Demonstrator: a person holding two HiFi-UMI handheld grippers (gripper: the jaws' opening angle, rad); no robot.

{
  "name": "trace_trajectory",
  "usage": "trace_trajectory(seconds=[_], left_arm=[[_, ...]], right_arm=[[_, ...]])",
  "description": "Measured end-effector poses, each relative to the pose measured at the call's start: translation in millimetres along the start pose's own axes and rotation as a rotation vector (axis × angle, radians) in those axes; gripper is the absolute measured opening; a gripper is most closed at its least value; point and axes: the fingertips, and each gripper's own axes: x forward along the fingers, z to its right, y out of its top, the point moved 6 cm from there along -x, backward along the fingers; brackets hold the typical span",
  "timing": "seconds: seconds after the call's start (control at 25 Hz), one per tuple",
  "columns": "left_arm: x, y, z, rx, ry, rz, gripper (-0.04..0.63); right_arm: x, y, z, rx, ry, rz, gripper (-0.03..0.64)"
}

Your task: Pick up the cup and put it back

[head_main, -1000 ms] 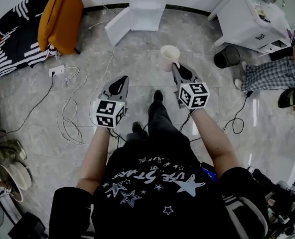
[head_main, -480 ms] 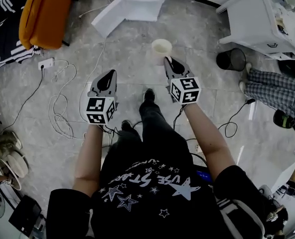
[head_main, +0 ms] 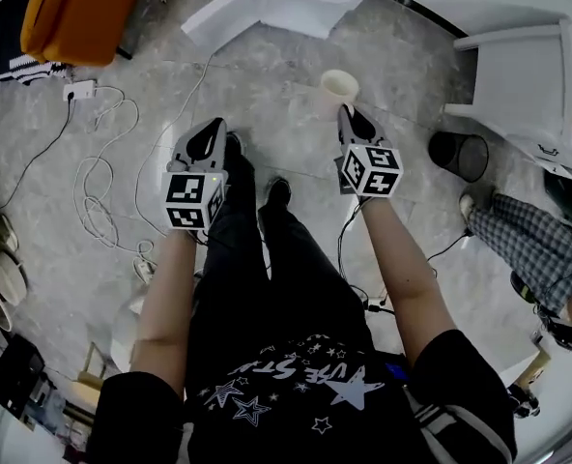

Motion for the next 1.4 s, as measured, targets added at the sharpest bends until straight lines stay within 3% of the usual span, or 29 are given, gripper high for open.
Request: trace_trajectory(seconds=[0.28,0.68,0.88,1.08,1.4], left_arm=[[115,-35,-50,0.011,-0.071,-0.043,0.011],[265,-96,-148,-0.014,-0.081,-0.078,0.011],[330,-127,-176,-0.036,-0.088,-0.05,0.011],[374,-162,-196,-0.019,-0.099,-0.036,0.011],[426,-187,-217,-0.035,-0.093,0.054,0.011]], right_arm=[[127,-13,26,-0.039,-0.026,-0.077,0.041],[330,-48,67,-0.066,-0.06,-0.132,0.041],[429,-55,105,-0.044,-0.102,-0.067,0.041],[513,-71,136,-0.086,-0.12,-0.008,0.041],[589,-78,174,-0.052,-0.189,0.141,0.041]])
